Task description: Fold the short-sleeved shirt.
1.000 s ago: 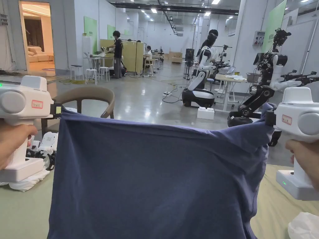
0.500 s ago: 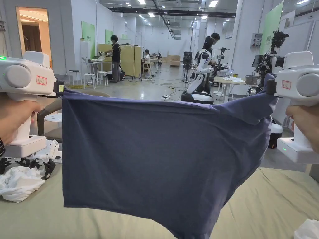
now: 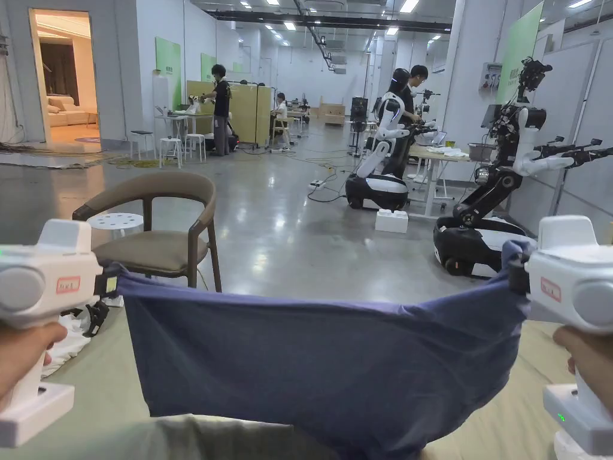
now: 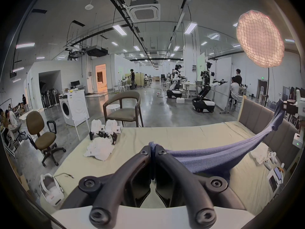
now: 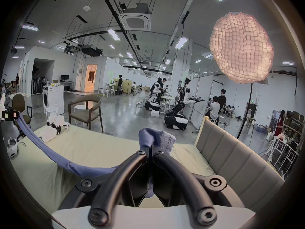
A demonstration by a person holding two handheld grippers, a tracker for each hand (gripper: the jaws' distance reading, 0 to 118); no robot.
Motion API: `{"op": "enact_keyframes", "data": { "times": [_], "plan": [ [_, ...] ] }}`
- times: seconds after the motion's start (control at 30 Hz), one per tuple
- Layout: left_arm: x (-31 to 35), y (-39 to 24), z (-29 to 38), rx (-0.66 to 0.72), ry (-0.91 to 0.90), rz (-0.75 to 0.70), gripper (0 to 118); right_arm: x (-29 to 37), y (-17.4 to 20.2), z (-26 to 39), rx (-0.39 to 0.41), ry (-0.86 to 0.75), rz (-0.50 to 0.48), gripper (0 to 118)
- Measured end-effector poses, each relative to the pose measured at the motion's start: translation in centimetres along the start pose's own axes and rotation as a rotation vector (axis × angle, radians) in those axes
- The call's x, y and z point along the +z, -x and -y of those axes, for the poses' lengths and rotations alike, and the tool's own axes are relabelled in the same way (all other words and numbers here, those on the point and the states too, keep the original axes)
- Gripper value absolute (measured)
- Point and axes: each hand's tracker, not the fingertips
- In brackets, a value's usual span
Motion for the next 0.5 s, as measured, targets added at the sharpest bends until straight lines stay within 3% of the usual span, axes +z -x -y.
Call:
{"op": "enact_keyframes", "data": {
  "times": [0.5],
  "plan": [
    [15.4, 0.6, 10.5, 0.112, 0.010, 0.082, 0, 16.0, -1.3, 11.5, -0.019, 0.125, -0.019, 0]
  ]
}}
